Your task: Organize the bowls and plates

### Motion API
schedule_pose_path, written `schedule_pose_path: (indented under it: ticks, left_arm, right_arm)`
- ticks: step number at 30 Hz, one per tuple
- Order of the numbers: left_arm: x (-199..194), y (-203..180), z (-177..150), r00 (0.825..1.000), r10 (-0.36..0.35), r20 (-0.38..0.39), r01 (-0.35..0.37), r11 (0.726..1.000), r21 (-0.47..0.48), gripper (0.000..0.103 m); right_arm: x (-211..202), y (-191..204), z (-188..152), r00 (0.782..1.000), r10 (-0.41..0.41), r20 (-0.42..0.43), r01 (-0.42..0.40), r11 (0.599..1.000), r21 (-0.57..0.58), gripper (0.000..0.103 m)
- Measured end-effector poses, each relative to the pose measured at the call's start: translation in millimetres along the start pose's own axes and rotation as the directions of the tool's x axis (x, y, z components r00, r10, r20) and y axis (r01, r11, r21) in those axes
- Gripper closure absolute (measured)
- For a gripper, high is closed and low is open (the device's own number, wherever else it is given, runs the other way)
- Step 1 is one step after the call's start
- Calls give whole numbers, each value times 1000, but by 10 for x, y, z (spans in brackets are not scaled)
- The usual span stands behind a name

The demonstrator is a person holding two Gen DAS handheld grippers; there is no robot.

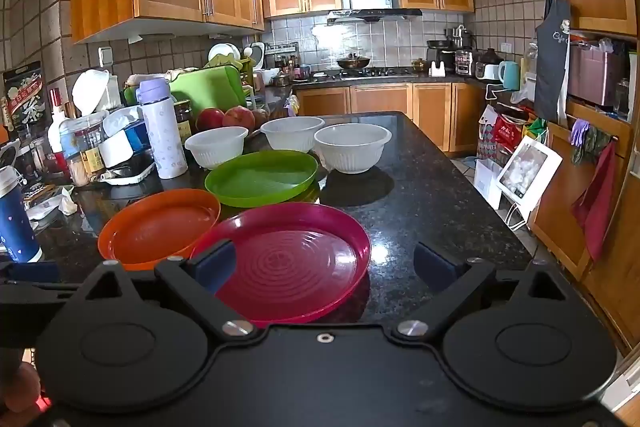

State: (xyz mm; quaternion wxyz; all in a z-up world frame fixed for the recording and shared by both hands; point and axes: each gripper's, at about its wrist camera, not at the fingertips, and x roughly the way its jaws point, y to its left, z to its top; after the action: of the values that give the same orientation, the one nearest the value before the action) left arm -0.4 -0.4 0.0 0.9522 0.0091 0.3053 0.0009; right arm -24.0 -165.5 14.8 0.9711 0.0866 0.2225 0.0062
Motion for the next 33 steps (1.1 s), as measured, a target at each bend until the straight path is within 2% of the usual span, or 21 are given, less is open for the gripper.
schedule_pose_path:
  ticks: [33]
  left_arm:
    - [27,-89,30,1000,-22,-3,22,1000,14,8]
  right_arm:
    - [17,-24,18,1000,10,4,-10,1000,-7,3]
